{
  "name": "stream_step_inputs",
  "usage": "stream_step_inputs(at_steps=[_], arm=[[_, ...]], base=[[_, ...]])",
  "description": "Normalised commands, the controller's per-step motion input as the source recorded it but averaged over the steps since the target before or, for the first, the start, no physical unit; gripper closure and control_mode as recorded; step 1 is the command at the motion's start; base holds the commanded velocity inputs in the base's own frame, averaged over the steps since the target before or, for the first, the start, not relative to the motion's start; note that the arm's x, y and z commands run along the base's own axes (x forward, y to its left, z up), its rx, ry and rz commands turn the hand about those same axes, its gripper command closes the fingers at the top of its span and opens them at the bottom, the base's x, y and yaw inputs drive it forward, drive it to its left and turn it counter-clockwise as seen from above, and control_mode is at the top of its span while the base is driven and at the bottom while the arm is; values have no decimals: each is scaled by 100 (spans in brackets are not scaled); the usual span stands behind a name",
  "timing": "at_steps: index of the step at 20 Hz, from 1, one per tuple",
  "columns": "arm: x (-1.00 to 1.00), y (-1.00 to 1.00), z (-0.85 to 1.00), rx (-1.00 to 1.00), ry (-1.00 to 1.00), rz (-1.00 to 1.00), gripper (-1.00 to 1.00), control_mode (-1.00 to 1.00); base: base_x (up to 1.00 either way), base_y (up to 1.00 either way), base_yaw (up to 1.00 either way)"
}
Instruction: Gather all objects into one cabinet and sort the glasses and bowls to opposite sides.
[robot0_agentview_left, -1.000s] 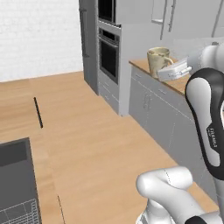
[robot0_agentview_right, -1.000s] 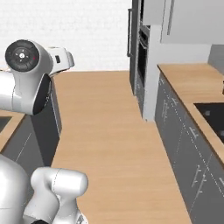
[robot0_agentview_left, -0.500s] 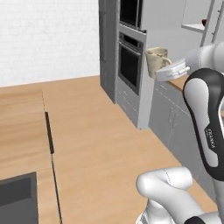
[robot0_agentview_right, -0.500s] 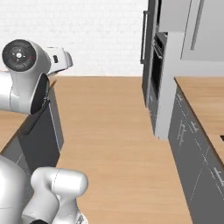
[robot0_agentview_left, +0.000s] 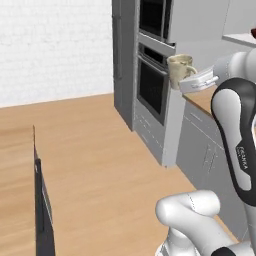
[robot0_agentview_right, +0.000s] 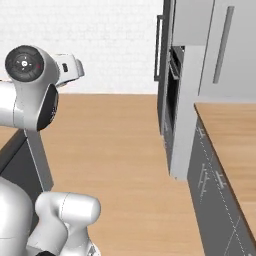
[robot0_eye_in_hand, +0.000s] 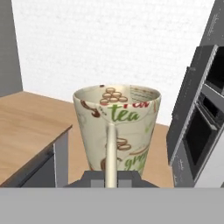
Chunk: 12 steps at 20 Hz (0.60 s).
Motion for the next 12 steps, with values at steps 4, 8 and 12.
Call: stream_step_inputs(at_steps=[4, 8, 12], arm=[[0, 0, 0, 0, 0, 0, 100, 100], [0, 0, 0, 0, 0, 0, 100, 100], [0, 0, 0, 0, 0, 0, 100, 100]], base=[[100, -1, 0], [100, -21, 0], [100, -28, -2]])
